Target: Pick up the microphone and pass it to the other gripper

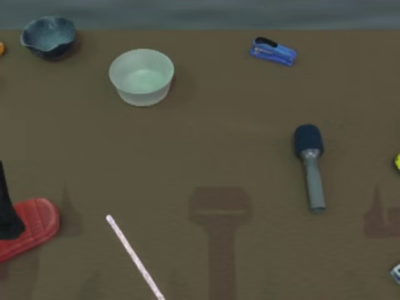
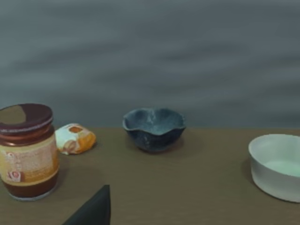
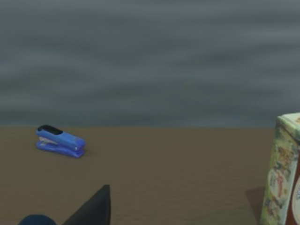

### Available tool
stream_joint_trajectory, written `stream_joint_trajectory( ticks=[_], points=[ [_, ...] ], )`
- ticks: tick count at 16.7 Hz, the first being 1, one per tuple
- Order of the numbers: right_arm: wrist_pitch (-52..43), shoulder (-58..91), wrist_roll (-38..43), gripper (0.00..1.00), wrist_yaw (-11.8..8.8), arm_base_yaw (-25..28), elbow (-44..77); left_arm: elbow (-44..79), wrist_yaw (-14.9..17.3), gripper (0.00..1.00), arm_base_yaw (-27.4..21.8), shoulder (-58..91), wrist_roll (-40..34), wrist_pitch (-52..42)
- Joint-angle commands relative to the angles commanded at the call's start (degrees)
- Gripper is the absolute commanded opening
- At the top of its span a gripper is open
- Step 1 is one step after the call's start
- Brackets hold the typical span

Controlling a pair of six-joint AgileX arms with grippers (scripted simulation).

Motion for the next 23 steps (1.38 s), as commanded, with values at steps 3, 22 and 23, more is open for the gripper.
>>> stream_joint_trajectory(
  ticks=[3,22,23],
  points=[
    [-0.4,0.6,0.2,1.0,0.0,0.2,0.6,0.0,0.0,1.0,0.0,0.0,0.0,0.0],
    [-47.3,89.5,24.7,1.0,6.2,23.3,62.7,0.0,0.0,1.0,0.0,0.0,0.0,0.0],
    [-49.5,93.8,25.9,1.0,6.5,24.5,65.9,0.0,0.0,1.0,0.0,0.0,0.0,0.0]
  ],
)
